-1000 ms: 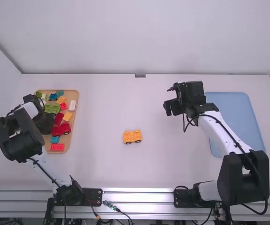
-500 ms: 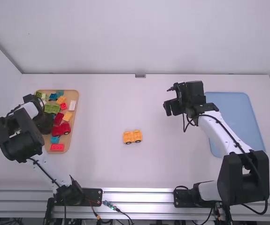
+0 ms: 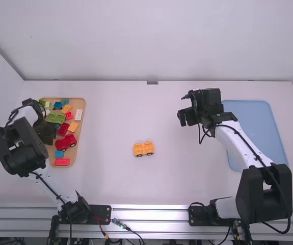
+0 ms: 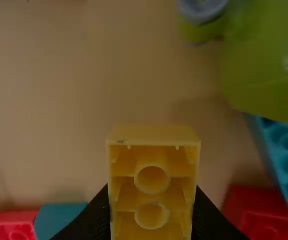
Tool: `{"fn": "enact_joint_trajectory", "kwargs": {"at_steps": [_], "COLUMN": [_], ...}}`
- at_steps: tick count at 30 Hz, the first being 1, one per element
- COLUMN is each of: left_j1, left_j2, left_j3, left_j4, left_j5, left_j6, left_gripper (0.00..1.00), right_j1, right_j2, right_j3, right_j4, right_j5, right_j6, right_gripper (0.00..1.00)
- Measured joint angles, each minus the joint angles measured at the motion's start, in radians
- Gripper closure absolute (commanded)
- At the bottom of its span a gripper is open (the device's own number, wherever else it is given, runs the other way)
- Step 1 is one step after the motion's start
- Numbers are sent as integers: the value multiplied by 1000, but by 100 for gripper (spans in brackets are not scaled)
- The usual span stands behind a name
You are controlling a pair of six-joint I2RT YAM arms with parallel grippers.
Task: Assemble lego blocks to make yellow taxi
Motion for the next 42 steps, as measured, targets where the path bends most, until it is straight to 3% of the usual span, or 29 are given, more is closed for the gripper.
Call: {"fn": "enact_joint_trajectory", "kwargs": {"at_steps": [5,12,20,28,35,42], "left_j1": [0,-9,-126,-301,-505,-568], "left_j2": [0,-15,-278,-555,-734,-818], "left_j3": [112,128,-117,-366,-482,-525], "left_j4": [-89,-78,137,253,267,325], "left_j5": [9,68,70,246,491,741], "left_j6": [37,132,164,344,623,859], "left_gripper": [98,98,99,98,98,98], "right_j1": [0,0,0,0,0,0], "right_j2": [0,0,0,0,0,0], "right_j3": [0,0,0,0,0,0], "right_j4": [5,37,40,50,59,59], "right_j5": [0,0,0,-51,-285,-658], "right_j6": [0,9,21,14,-78,-182], "right_gripper": [1,1,1,1,1,1]}}
